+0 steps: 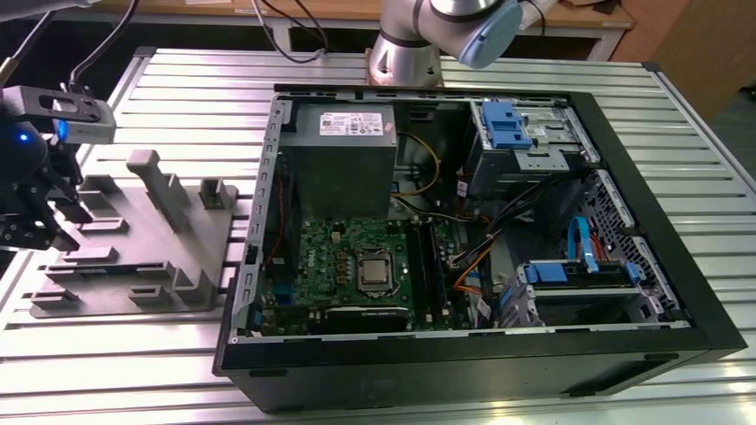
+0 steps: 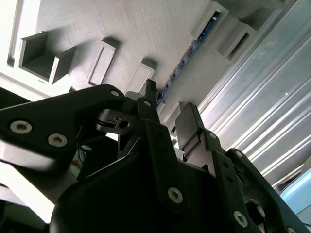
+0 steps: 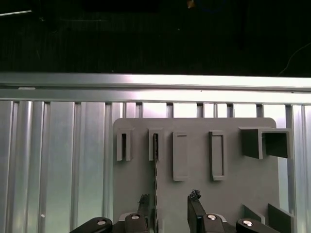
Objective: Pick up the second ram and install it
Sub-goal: 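Pick up the second ram and move it above second insertion slot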
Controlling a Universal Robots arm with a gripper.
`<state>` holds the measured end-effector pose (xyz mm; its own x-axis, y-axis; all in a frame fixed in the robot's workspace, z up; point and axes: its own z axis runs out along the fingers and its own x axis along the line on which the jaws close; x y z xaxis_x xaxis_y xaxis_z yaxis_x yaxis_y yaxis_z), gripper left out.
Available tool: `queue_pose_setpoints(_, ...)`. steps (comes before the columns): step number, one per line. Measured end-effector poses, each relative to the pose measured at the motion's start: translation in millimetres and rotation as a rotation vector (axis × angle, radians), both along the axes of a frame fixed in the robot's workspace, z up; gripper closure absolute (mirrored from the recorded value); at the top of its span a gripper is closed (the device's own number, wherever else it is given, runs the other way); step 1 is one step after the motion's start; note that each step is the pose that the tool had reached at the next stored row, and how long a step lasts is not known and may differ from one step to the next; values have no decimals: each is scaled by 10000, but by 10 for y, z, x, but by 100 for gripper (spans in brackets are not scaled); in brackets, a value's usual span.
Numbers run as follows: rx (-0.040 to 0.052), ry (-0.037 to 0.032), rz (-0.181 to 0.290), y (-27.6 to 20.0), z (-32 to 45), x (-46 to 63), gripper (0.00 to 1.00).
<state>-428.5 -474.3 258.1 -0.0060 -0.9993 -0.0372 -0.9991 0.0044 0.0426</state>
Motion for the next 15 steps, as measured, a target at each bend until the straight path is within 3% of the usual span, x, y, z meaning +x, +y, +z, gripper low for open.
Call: queue_pose_setpoints(15,-1,0,80,-9,-168,0,59)
